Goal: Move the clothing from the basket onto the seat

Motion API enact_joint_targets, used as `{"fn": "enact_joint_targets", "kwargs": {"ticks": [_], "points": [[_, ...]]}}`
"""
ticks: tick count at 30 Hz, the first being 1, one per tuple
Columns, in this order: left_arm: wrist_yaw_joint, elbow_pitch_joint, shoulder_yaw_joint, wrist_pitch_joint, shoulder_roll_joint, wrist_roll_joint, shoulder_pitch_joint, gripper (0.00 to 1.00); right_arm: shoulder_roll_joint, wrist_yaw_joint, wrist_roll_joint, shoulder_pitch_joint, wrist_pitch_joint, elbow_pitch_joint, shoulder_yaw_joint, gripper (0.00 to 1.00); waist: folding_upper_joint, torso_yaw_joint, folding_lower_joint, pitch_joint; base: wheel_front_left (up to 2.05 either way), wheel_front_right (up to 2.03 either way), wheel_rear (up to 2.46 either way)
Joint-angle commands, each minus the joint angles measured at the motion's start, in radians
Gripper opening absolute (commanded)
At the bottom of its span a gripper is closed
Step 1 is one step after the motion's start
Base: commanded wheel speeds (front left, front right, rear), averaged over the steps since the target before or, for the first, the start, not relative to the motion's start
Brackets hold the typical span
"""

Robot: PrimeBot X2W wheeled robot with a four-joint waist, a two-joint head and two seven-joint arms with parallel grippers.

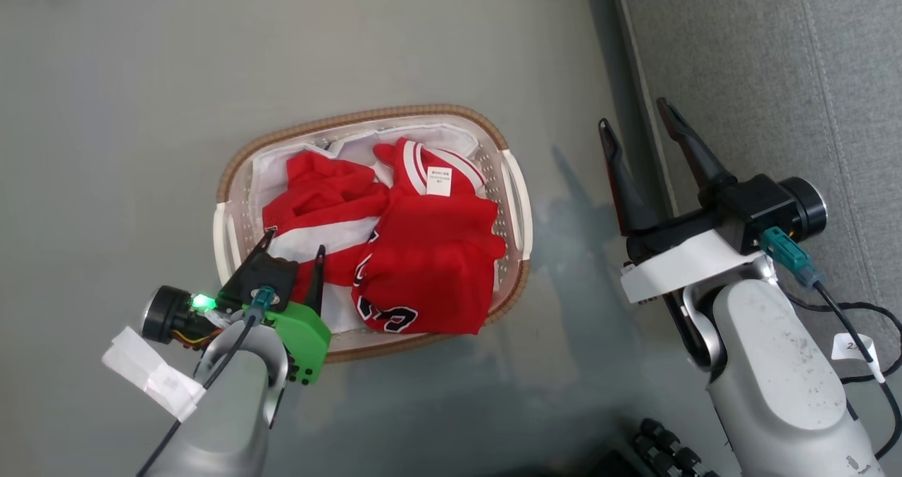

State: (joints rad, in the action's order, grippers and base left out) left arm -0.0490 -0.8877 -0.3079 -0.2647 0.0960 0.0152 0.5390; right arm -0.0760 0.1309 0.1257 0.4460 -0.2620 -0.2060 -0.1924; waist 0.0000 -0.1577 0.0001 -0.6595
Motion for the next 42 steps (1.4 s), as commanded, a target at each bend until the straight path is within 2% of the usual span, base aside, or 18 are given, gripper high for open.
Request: {"fn": "enact_joint_targets", "kwargs": {"ticks": [1,13,22,28,35,42], "points": [[0.008,-0.015,-0.004,0.000,0.013,0.008,0.031,1.00,0.001,0.000,0.007,0.016,-0.004,0.009,0.000,1.00,0.0000,-0.018,-0.0001,-0.027,0.00,0.00,0.00],[0.036,-0.174,-0.058,0.000,0.048,0.047,0.140,1.00,0.013,0.000,0.017,0.029,-0.004,0.044,-0.016,1.00,0.0000,-0.047,-0.0001,-0.090,0.00,0.00,0.00],[0.057,-0.333,-0.079,0.017,0.040,0.050,0.242,1.00,0.020,0.000,0.035,0.032,-0.004,0.034,-0.044,1.00,0.0000,-0.073,-0.0001,-0.120,0.00,0.00,0.00],[0.066,-0.372,-0.086,0.042,0.039,0.043,0.284,1.00,0.022,0.000,0.040,0.039,-0.004,0.040,-0.051,1.00,0.0000,-0.088,-0.0001,-0.142,0.00,0.00,0.00],[0.054,-0.394,-0.119,0.101,0.042,0.057,0.310,1.00,0.023,0.000,0.046,0.051,-0.004,0.047,-0.059,1.00,0.0000,-0.101,-0.0001,-0.161,0.00,0.00,0.00],[0.069,-0.399,-0.135,0.162,0.052,0.058,0.326,1.00,0.023,0.000,0.066,0.057,-0.004,0.055,-0.067,1.00,0.0000,-0.110,-0.0001,-0.173,0.00,0.00,0.00]]}}
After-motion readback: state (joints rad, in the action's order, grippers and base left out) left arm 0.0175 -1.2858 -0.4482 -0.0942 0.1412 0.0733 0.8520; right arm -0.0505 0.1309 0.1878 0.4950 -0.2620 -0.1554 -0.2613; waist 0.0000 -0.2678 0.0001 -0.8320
